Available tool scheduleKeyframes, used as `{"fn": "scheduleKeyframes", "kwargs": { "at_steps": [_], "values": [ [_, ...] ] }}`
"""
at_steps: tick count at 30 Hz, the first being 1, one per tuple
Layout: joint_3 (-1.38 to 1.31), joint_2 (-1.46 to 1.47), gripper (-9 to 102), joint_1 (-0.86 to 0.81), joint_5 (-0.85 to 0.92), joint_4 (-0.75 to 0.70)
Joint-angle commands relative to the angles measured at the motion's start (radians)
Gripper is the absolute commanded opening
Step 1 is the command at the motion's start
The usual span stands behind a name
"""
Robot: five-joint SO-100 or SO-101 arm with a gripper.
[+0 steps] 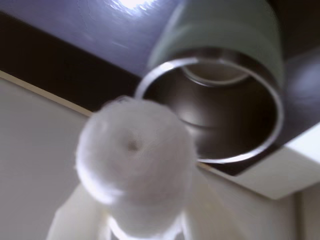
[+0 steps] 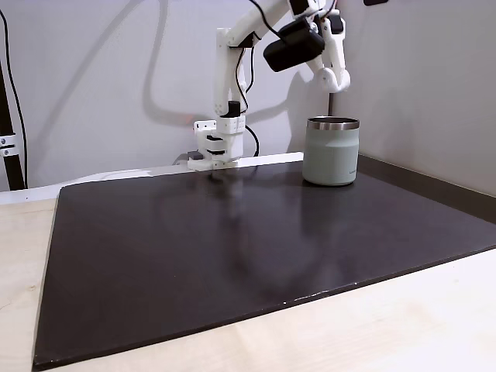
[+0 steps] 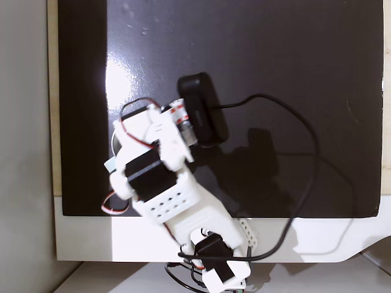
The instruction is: Grasp a gauze and put it in the cup.
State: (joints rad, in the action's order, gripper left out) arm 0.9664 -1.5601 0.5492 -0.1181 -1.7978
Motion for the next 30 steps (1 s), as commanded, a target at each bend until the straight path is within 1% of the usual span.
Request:
{"fn": "scheduleKeyframes", "kwargs": {
  "at_steps": [1,6,23,24,28,30],
  "values": [
    [0.057,-0.069,0,0.037,0.035,-0.005],
    [0.126,-0.044,0,0.069,0.038,-0.003],
    [0.123,0.029,1,0.098,0.014,-0.002],
    [0.124,0.029,3,0.103,0.015,-0.002],
    [0.138,0.031,27,0.12,0.014,-0.002],
    [0.14,0.031,35,0.129,0.014,-0.002]
  ]
}}
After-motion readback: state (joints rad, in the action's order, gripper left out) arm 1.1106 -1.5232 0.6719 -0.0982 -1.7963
